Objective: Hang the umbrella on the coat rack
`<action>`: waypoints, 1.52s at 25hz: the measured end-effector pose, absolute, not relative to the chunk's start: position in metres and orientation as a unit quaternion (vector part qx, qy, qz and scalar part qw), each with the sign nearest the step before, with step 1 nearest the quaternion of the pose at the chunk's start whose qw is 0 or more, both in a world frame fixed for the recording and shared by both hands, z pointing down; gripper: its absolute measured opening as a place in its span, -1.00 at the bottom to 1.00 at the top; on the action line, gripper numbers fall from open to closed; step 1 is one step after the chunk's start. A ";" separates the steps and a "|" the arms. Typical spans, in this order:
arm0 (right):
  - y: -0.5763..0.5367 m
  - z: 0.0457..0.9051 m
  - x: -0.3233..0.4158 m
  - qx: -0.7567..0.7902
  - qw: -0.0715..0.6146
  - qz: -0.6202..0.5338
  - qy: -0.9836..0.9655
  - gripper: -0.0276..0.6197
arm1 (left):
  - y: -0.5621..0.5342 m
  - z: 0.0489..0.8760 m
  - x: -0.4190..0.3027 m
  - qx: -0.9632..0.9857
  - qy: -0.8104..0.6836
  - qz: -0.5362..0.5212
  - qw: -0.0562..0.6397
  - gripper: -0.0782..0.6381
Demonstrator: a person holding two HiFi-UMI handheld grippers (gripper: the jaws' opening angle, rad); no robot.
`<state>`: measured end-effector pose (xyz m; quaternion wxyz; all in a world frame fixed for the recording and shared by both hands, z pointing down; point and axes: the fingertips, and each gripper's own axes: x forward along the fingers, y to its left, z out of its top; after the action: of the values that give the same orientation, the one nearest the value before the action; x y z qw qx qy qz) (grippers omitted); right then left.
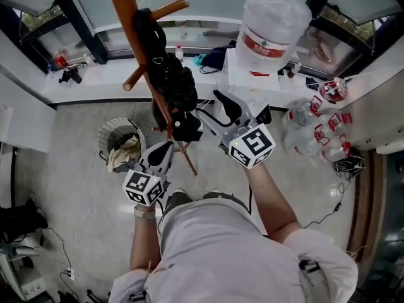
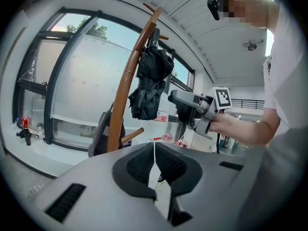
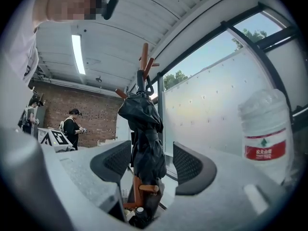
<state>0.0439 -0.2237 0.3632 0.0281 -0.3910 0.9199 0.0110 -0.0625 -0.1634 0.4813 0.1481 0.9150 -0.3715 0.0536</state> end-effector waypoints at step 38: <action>-0.115 0.489 0.132 -0.545 -0.029 -0.097 0.833 -0.45 | -0.165 0.501 0.040 0.966 -0.189 0.085 0.156 -0.77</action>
<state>0.1322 -0.1151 0.4892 -0.0291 -0.5445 0.8326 -0.0973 0.0400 -0.1649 0.5011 0.1563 0.9658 -0.1889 0.0848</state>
